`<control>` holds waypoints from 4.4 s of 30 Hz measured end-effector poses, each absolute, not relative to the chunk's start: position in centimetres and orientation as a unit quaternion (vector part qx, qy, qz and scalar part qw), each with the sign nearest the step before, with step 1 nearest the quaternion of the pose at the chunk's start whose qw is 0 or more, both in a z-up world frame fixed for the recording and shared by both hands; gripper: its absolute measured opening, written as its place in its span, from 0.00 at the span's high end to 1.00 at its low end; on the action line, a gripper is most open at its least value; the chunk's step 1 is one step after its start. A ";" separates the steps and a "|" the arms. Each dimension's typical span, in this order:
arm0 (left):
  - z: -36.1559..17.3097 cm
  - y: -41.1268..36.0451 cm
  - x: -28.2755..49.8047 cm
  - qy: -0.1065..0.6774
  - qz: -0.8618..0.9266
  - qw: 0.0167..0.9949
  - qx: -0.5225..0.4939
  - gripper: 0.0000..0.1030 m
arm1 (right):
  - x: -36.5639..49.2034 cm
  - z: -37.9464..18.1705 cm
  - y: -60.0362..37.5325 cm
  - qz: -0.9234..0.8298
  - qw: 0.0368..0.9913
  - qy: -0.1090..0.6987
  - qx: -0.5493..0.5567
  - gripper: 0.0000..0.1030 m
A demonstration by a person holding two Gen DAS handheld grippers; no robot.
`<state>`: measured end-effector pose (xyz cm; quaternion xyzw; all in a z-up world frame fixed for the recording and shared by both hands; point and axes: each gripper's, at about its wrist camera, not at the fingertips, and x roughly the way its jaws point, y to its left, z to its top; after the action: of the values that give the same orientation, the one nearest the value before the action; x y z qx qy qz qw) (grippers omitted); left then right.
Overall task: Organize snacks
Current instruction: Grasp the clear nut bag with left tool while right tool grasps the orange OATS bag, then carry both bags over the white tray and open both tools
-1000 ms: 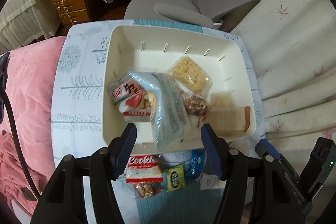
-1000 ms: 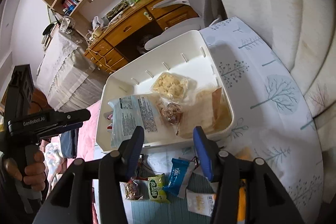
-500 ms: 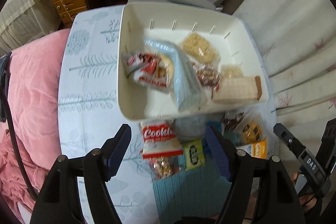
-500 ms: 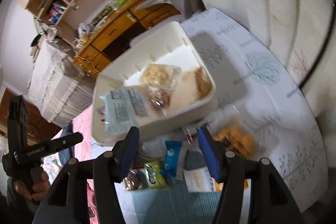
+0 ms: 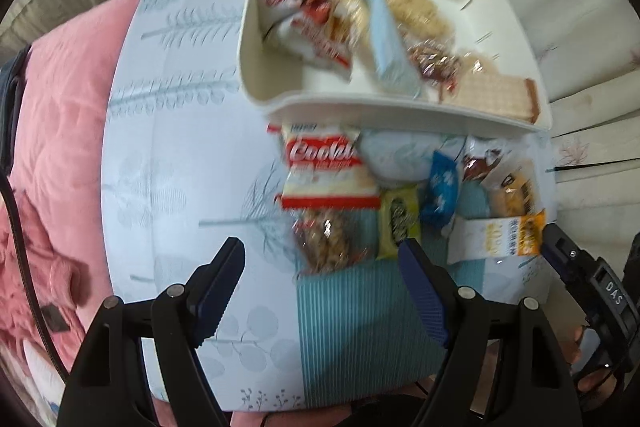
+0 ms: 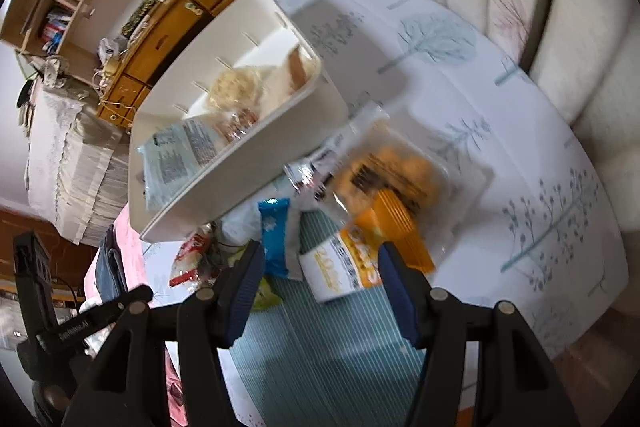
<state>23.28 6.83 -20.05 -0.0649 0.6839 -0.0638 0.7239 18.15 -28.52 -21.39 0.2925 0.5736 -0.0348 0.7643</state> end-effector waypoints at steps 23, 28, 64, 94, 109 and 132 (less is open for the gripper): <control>-27.7 6.9 23.8 0.729 -0.015 0.677 -0.096 0.24 | 15.9 -28.3 -28.2 -0.111 0.626 0.643 0.426 0.43; -28.7 6.8 24.5 0.731 -0.014 0.675 -0.098 0.26 | 15.9 -29.3 -28.6 -0.129 0.604 0.639 0.458 0.43; -30.9 3.5 23.7 0.765 -0.028 0.626 -0.148 0.69 | 17.0 -28.8 -28.6 -0.109 0.602 0.677 0.409 0.61; -15.2 9.4 27.2 0.703 -0.033 0.693 -0.155 0.69 | 25.4 -17.2 -22.5 0.056 0.726 0.614 0.304 0.60; -14.1 10.6 33.5 0.662 -0.027 0.729 -0.170 0.69 | 31.0 -15.4 -21.8 0.064 0.778 0.567 0.263 0.60; -16.8 9.8 33.8 0.630 -0.101 0.744 -0.201 0.47 | 31.0 -17.5 -22.8 0.029 0.785 0.554 0.277 0.37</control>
<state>33.81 9.78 -16.84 -0.2011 0.6296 -0.1014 0.7435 31.05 -22.85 -17.46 0.2774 0.5536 0.0286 0.7847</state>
